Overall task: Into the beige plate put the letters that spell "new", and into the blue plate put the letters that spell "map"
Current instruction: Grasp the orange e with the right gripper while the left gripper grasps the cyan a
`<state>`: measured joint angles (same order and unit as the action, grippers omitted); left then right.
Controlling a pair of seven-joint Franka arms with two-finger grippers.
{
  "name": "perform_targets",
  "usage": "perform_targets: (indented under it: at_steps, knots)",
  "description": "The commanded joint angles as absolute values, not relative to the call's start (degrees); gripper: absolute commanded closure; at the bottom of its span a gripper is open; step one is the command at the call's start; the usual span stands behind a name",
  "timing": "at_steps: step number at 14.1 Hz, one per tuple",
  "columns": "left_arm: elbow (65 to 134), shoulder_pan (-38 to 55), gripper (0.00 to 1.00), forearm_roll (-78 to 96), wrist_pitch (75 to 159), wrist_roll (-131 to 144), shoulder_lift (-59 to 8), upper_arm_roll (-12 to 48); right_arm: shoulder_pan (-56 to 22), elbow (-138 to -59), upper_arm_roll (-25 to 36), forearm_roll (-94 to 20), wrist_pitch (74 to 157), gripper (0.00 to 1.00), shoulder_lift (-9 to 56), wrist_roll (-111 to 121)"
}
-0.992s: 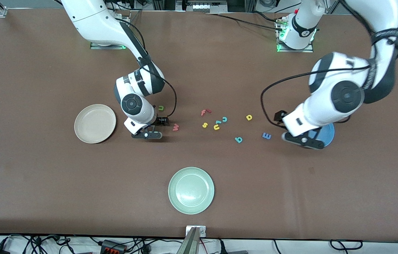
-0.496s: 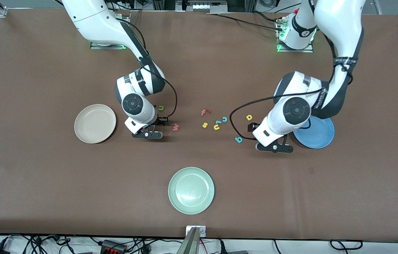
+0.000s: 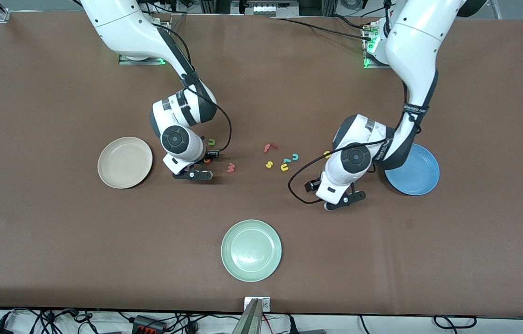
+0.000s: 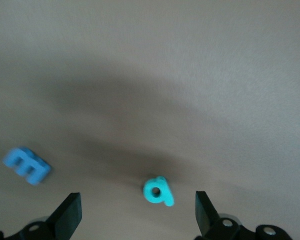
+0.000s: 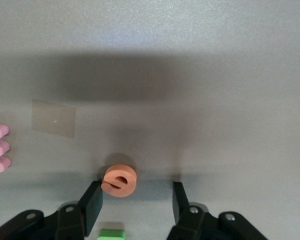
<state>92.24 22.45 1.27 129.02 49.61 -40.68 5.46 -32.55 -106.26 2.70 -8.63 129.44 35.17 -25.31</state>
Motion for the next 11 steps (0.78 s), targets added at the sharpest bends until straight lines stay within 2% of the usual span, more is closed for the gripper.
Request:
perform_targets:
  at_steps: [1, 3, 5, 6, 10, 11]
  knots:
    - [91.4, 24.17, 0.0, 1.67, 130.87, 53.79, -42.53, 4.83, -32.61, -105.82, 2.99, -9.32, 128.49, 0.35, 34.36, -26.02]
    - [91.49, 24.34, 0.02, 2.37, 130.96, 55.1, -43.24, 4.92, -32.43, -104.6, 3.08, -9.32, 128.85, 0.35, 34.45, -25.93]
    - [91.58, 24.35, 0.23, 2.37, 131.65, 55.46, -43.94, 4.92, -32.34, -104.06, 3.08, -9.4, 129.37, 0.35, 34.54, -25.93]
    - [91.76, 24.35, 0.37, 2.37, 132.88, 55.46, -44.21, 4.92, -32.52, -103.98, 3.08, -9.4, 129.9, 0.35, 34.8, -26.1]
    - [91.67, 24.7, 0.68, 2.29, 132.98, 55.11, -44.65, 4.92, -33.13, -104.06, 3.08, -9.41, 130.78, 0.35, 35.77, -26.1]
    - [91.76, 24.7, 0.72, 2.29, 132.98, 55.11, -44.65, 4.92, -33.05, -104.06, 3.08, -9.4, 130.96, 0.35, 35.77, -26.1]
